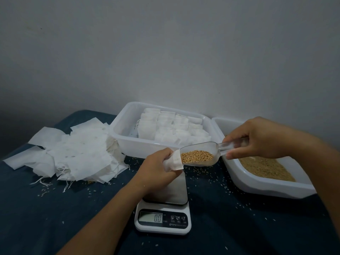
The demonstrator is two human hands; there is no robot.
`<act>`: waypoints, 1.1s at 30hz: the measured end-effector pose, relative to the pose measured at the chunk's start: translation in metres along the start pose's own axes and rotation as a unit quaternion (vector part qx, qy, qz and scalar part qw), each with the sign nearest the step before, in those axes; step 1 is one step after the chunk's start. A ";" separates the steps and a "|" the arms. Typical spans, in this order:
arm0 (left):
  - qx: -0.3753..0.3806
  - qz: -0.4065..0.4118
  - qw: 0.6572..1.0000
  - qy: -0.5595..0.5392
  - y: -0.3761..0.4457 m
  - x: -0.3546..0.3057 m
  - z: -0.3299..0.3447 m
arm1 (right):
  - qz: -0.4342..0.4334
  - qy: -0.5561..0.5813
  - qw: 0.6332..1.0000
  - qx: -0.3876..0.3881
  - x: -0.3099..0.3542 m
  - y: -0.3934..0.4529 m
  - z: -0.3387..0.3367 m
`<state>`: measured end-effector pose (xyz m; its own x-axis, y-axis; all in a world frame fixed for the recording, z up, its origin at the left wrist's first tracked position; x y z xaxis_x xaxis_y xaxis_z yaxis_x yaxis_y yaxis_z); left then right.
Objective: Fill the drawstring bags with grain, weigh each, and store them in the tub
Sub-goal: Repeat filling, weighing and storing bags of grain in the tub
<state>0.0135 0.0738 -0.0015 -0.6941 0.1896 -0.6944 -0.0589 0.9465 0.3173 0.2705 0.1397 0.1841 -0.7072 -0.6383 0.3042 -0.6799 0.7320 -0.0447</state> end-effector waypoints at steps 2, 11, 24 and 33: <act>0.001 0.001 1.000 -0.002 0.000 0.000 0.001 | 0.004 0.001 1.000 0.002 0.002 0.000 -0.003; -0.002 0.000 0.999 -0.040 0.000 0.002 0.003 | 0.010 -0.012 1.000 0.021 0.014 0.002 -0.012; -0.003 0.009 0.999 -0.048 0.001 0.003 0.003 | 0.014 -0.026 0.999 0.028 0.021 0.001 -0.018; -0.005 0.005 0.999 -0.051 0.000 0.003 0.003 | 0.020 -0.018 1.000 0.015 0.017 -0.003 -0.018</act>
<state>0.0138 0.0755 -0.0050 -0.6177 0.2261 -0.7532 -0.0594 0.9416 0.3313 0.2641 0.1313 0.2061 -0.7393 -0.6177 0.2680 -0.6567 0.7495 -0.0841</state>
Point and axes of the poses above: each hand's wrist, its own y-axis towards the middle knuckle, its own z-axis out of the palm, x = y × z, the point moved 1 cm from there along y, towards the middle knuckle, and after that the axes turned 12 degrees about y, right-handed, at the moved point
